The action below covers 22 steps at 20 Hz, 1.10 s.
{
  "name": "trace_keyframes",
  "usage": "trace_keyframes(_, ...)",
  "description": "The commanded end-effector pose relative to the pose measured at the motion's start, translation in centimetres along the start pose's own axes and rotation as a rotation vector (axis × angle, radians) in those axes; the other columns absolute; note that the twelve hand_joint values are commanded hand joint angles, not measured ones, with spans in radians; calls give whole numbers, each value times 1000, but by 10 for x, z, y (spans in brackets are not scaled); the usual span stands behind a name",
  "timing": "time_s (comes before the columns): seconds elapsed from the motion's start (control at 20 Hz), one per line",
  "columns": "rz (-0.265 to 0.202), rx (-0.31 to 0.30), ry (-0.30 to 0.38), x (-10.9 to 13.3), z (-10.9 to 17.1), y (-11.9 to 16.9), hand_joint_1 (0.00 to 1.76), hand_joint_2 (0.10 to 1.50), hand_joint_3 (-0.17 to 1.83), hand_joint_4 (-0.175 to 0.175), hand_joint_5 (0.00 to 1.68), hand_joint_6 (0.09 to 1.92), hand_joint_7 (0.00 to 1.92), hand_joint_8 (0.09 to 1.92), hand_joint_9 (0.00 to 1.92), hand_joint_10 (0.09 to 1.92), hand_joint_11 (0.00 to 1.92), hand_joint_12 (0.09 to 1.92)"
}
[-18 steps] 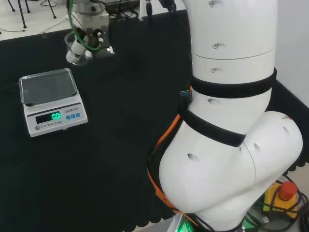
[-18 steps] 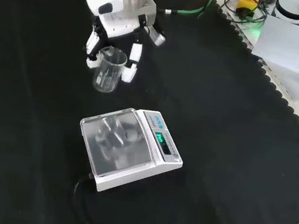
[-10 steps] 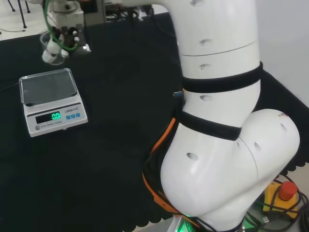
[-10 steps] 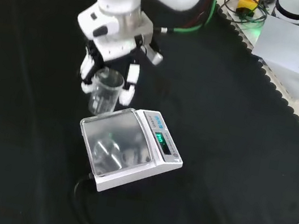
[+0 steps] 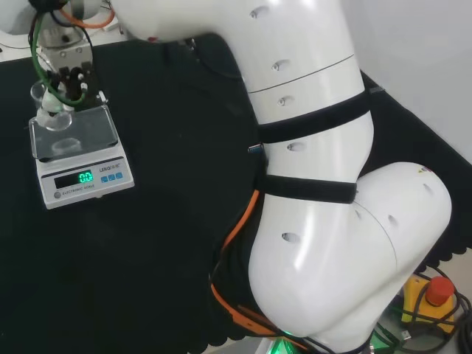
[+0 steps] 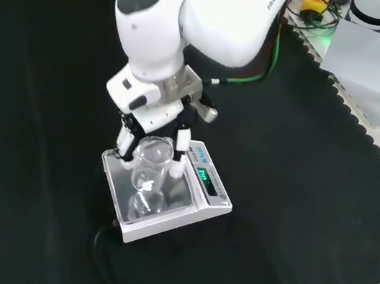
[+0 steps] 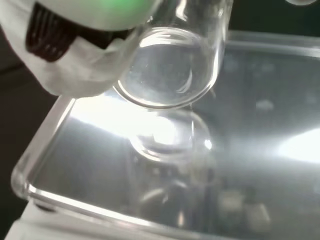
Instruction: Put the beaker on the electronic balance.
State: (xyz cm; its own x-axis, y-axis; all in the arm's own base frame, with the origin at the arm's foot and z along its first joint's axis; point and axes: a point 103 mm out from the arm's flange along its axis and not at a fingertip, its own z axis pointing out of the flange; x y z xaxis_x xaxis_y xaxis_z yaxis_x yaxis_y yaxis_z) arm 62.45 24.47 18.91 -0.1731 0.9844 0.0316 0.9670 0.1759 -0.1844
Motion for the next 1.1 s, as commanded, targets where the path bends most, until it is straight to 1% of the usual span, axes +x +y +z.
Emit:
trace_keyframes(0.05, 20, 27, -6, -5, 7, -4, 1213, 597, 724, -175, 1316, 617, 1278, 1202, 1571, 560, 1705, 522)
trace_keyframes(0.15, 28, 31, -3, -6, 6, -3, 1212, 596, 725, -175, 1318, 615, 1278, 1201, 1569, 559, 1725, 530)
trace_keyframes(0.2, 29, 31, -1, -8, 5, -3, 1203, 605, 711, -138, 1312, 619, 1273, 1202, 1565, 554, 1727, 532)
trace_keyframes(0.3, 27, 40, 5, -10, 4, -3, 1177, 637, 661, -30, 1294, 629, 1251, 1205, 1556, 535, 1708, 540)
trace_keyframes(0.35, 26, 49, 10, -10, 4, -2, 1169, 650, 642, 3, 1288, 631, 1241, 1205, 1552, 527, 1698, 543)
trace_keyframes(0.4, 24, 54, 9, -10, 4, -2, 1164, 602, 643, -13, 1196, 712, 1224, 1197, 1546, 508, 1671, 553)
trace_keyframes(0.45, 25, 57, 7, -9, 5, -2, 1159, 555, 659, -36, 1104, 812, 1208, 1189, 1540, 490, 1640, 570)
trace_keyframes(0.5, 23, 70, -1, -10, 6, -3, 1155, 520, 679, -47, 1039, 889, 1196, 1184, 1536, 475, 1612, 592)
trace_keyframes(0.6, 18, 93, -20, -12, 9, -3, 1150, 489, 699, -54, 978, 957, 1182, 1178, 1528, 459, 1576, 614)
trace_keyframes(0.7, 18, 107, -32, -11, 14, -3, 1145, 477, 710, -53, 955, 977, 1172, 1179, 1521, 450, 1544, 645)
trace_keyframes(0.9, 21, 130, -49, -9, 20, -3, 1135, 470, 715, -35, 936, 982, 1151, 1177, 1497, 441, 1472, 707)
trace_keyframes(1.1, 24, 156, -52, -9, 28, -4, 1125, 468, 715, -22, 918, 986, 1120, 1187, 1465, 448, 1406, 764)
